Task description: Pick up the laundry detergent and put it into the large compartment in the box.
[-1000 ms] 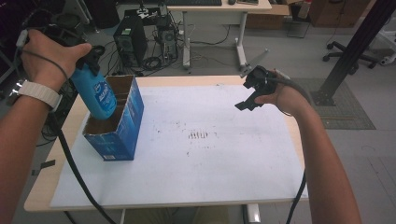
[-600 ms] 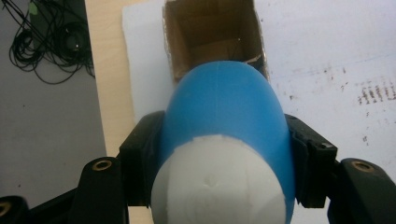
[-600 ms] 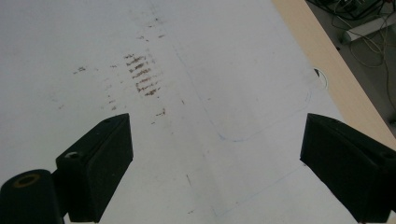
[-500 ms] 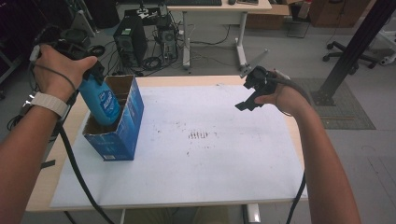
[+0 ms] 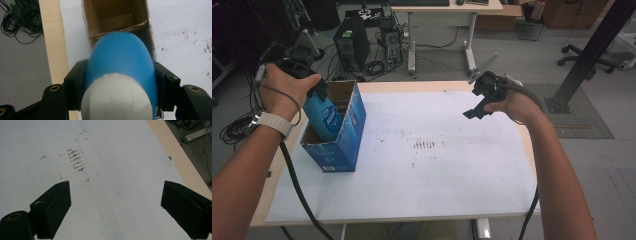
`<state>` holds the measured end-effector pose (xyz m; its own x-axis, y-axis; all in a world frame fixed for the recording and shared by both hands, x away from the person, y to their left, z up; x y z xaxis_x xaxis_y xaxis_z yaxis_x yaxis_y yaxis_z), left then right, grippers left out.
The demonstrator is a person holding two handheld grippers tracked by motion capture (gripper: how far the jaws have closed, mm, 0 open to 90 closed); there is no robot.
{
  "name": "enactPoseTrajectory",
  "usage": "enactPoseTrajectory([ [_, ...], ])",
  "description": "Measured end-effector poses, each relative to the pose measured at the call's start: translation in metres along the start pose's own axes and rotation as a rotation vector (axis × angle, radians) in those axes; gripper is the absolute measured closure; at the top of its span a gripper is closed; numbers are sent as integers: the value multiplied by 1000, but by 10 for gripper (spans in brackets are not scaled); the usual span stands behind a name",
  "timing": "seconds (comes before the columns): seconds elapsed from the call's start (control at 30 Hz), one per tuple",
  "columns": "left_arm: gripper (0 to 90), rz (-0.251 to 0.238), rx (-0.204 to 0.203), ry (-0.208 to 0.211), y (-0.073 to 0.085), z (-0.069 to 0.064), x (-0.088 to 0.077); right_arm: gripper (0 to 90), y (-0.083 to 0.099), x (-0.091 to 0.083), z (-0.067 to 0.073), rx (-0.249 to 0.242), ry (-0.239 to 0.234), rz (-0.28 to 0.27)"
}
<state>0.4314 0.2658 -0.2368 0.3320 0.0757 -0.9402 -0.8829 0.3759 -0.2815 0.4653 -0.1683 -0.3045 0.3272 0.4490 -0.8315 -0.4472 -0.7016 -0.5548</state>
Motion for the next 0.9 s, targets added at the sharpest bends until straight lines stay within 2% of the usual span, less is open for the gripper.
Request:
enactPoseTrajectory([
  [0.53,379,12,15,-9,6,-8,30,93,0,1,0,0,1,2],
  [0.9,379,27,20,3,8,-15,50,93,1,3,0,3,-2,5],
])
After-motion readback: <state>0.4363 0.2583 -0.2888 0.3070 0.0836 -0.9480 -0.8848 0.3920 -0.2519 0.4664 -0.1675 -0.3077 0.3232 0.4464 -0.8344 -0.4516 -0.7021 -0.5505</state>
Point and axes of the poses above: each handheld gripper's, and its own axes: x roughly forward along the jaws, y roughly out of its underside, z roughly to its left, the point moved 6 cm from there along x, roughly forward along the jaws, and after that the axes turned 12 degrees about x, right-handed, at the moved point
